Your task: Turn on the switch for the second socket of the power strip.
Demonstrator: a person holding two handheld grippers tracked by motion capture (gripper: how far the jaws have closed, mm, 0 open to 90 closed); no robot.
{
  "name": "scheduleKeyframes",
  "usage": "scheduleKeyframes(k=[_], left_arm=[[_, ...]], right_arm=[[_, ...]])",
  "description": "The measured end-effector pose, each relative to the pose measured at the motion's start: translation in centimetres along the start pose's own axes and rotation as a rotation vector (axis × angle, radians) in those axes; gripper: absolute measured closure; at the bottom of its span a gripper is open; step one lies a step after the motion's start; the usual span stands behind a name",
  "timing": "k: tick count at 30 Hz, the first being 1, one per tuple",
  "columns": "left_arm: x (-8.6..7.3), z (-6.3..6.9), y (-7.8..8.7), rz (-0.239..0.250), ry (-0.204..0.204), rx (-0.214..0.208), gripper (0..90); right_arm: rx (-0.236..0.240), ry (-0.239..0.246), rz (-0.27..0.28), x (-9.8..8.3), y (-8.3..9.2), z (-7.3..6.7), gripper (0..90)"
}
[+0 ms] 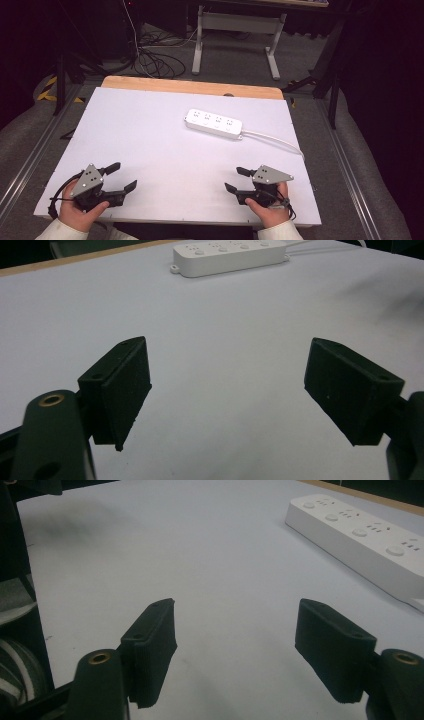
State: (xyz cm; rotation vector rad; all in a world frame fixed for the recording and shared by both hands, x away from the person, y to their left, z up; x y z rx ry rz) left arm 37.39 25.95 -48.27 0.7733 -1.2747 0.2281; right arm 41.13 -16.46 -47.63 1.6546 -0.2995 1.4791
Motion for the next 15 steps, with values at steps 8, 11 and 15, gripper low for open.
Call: scheduleKeyframes(k=[8,11,15], left_arm=[[0.10,0.10,0.04,-0.001,-0.011,0.008,19.0],[0.09,0.08,0.09,-0.005,-0.015,0.011,19.0],[0.18,0.10,0.23,-0.026,-0.023,0.021,19.2]], right_arm=[[-0.001,0.004,0.000,0.14,-0.03,-0.08,33.5],[0.001,0.008,-0.001,0.19,-0.04,-0.15,33.8],[0.001,0.015,-0.001,0.32,-0.07,-0.26,34.3]])
Point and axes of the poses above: each handheld gripper's, and its own axes: y roughly backward along the jaws, x roughly out of its top, z roughly to its right, the point moved 3 cm from there along -y, roughly forward along the jaws, and after that the axes turned 12 degrees about -x, right-handed, at the moved point
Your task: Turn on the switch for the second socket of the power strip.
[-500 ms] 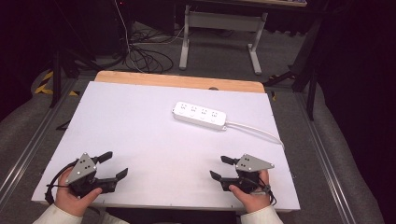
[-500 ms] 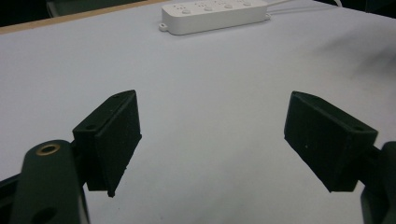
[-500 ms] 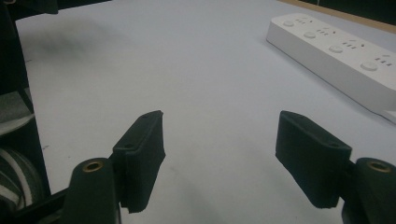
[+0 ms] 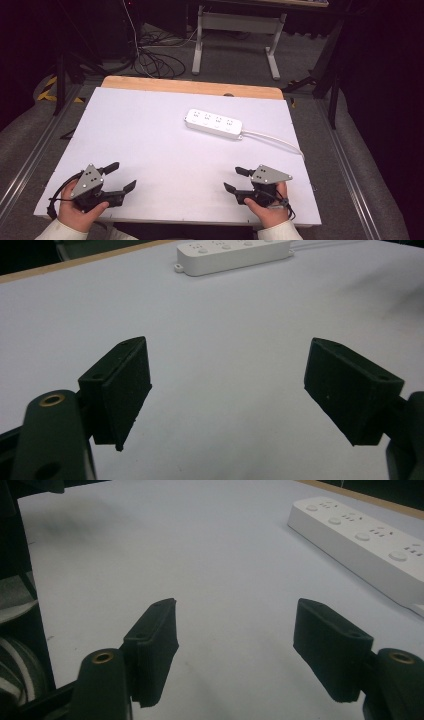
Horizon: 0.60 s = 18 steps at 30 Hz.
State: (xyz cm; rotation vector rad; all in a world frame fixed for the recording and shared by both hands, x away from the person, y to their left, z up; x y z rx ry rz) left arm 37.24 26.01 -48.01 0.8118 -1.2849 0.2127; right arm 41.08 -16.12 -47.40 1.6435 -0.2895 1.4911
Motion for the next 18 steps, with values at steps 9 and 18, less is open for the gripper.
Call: scheduleKeyframes(k=[9,18], left_arm=[[0.1,-0.1,0.1,0.006,0.013,-0.005,19.2],[0.0,-0.1,0.1,-0.002,0.009,-0.002,19.3]], right_arm=[[0.002,0.010,-0.006,0.2,0.0,-0.1,35.4],[0.017,0.052,-0.036,1.4,0.0,-0.1,46.8]])
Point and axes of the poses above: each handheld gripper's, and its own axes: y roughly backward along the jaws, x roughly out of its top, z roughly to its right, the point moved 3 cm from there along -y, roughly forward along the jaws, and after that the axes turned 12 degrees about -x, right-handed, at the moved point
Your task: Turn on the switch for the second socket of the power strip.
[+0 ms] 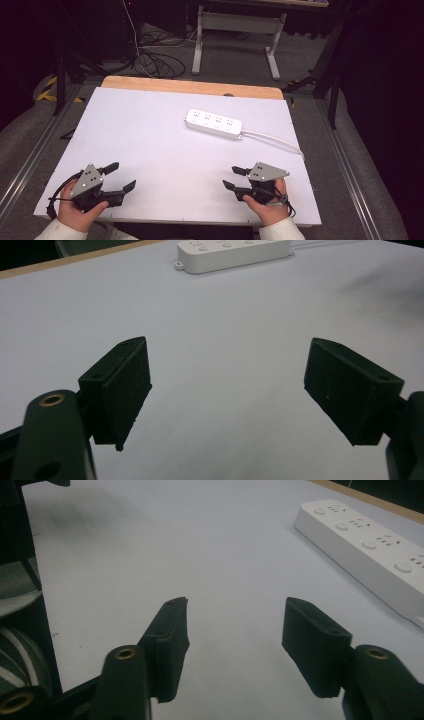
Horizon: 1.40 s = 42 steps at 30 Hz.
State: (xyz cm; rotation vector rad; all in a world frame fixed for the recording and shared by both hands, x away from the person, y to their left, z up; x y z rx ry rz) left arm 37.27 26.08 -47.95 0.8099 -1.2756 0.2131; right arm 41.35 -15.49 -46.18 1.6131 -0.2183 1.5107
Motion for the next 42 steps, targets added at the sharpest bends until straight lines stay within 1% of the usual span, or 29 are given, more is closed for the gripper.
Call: scheduleKeyframes(k=[3,4,5,6,8,9,10,11,12,15,16,19,20,24,25,27,31,34,41,42], left_arm=[[0.0,0.0,0.1,0.000,0.004,0.002,19.4],[0.0,0.0,0.1,-0.001,0.001,0.003,19.4],[0.0,0.0,0.1,-0.002,0.000,0.003,19.4],[0.0,0.0,0.1,0.000,0.007,0.001,19.4],[0.0,0.0,0.1,-0.001,0.004,0.002,19.4],[0.0,0.0,0.1,0.002,0.010,0.003,19.5],[0.0,0.0,0.1,0.002,0.010,0.003,19.6],[0.0,0.0,0.2,0.001,0.007,0.005,19.7],[0.0,-0.1,0.2,0.000,0.004,0.005,19.7],[0.0,-0.1,0.3,0.001,0.007,0.007,19.7],[0.0,-0.1,0.3,0.001,0.007,0.007,19.8],[0.0,-0.1,0.3,-0.001,0.003,0.008,19.8],[0.0,-0.1,0.3,-0.002,0.003,0.009,19.8],[0.0,-0.1,0.3,0.001,0.009,0.008,19.8],[0.0,-0.1,0.3,0.002,0.007,0.010,19.8],[0.0,-0.1,0.3,0.003,0.006,0.012,19.8],[0.0,-0.1,0.3,0.002,0.006,0.012,19.8],[0.0,-0.1,0.4,-0.001,-0.001,0.014,19.7],[0.0,-0.2,0.4,-0.001,0.006,0.018,19.8],[0.0,-0.1,0.4,0.001,0.013,0.016,19.8]], right_arm=[[-0.003,0.002,-0.010,0.4,-0.1,0.2,49.2],[-0.003,-0.002,-0.010,0.9,-0.2,0.4,51.1],[-0.003,-0.004,-0.012,1.1,-0.2,0.5,51.8],[-0.005,-0.003,-0.012,1.3,-0.2,0.7,52.6],[-0.006,-0.001,-0.014,1.6,-0.3,0.8,53.2],[-0.007,0.003,-0.016,2.1,-0.4,1.0,54.4],[-0.007,0.003,-0.016,2.1,-0.4,1.0,54.4],[-0.005,0.009,-0.019,2.7,-0.5,1.2,55.3],[-0.005,0.009,-0.019,2.7,-0.5,1.2,55.3],[-0.005,0.016,-0.023,3.8,-0.7,1.6,55.9],[-0.005,0.016,-0.023,3.8,-0.7,1.6,55.9],[-0.005,0.027,-0.023,4.8,-1.0,1.9,56.3],[-0.005,0.027,-0.023,4.8,-1.0,1.9,56.3],[-0.008,0.036,-0.026,5.8,-1.3,2.3,56.8],[-0.008,0.036,-0.026,5.8,-1.3,2.3,56.8],[-0.008,0.039,-0.027,6.4,-1.7,2.6,56.9],[-0.013,0.044,-0.030,7.0,-2.0,3.0,57.0],[-0.019,0.051,-0.032,7.6,-2.3,3.4,57.2],[-0.034,0.060,-0.039,8.8,-3.1,4.1,58.4],[-0.034,0.060,-0.039,8.8,-3.1,4.1,58.4]])
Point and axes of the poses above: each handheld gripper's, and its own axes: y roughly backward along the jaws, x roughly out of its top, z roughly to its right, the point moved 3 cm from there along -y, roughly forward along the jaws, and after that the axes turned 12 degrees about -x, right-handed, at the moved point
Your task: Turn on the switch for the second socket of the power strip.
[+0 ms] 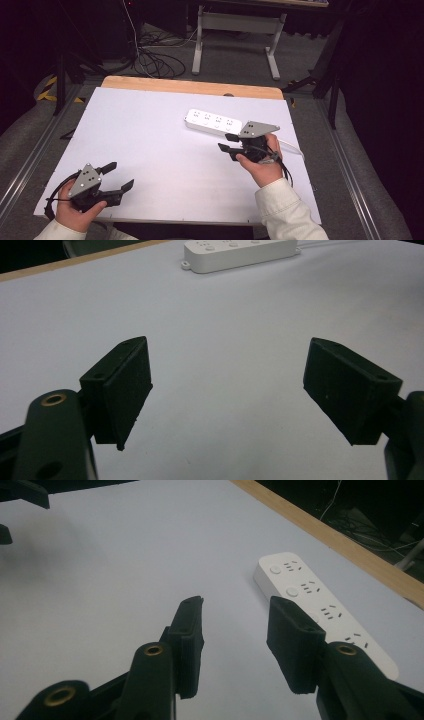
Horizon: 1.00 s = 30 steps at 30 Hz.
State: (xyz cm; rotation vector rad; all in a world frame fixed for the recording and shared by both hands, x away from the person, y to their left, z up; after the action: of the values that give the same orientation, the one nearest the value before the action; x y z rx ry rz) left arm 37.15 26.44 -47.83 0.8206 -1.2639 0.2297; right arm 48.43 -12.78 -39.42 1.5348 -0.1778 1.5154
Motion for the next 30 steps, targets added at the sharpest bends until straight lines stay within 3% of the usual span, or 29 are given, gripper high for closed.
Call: scheduleKeyframes(k=[7,11,12,17,21,24,30], left_arm=[[0.0,-0.1,0.1,-0.006,-0.014,0.003,19.6],[0.0,0.0,0.1,-0.003,-0.014,0.007,19.6],[0.0,-0.1,0.1,-0.004,-0.018,0.007,19.6],[0.0,-0.1,0.2,0.001,-0.007,0.012,19.7],[-0.1,-0.1,0.3,-0.001,-0.004,0.014,19.7],[-0.1,-0.2,0.4,0.002,-0.004,0.016,19.8],[-0.1,-0.3,0.4,0.002,0.003,0.013,19.9]], right_arm=[[-0.009,0.003,-0.006,0.7,-0.8,0.5,61.1],[-0.009,-0.006,-0.013,1.0,-1.4,0.9,67.8],[-0.010,0.000,-0.020,1.1,-1.8,1.1,76.0],[-0.011,0.033,-0.028,1.6,-3.0,1.7,88.9],[-0.014,0.031,-0.042,1.8,-3.8,2.2,90.0],[-0.029,-0.009,-0.051,1.9,-5.0,2.9,90.0],[-0.049,-0.044,-0.055,2.0,-6.6,3.7,90.0]])
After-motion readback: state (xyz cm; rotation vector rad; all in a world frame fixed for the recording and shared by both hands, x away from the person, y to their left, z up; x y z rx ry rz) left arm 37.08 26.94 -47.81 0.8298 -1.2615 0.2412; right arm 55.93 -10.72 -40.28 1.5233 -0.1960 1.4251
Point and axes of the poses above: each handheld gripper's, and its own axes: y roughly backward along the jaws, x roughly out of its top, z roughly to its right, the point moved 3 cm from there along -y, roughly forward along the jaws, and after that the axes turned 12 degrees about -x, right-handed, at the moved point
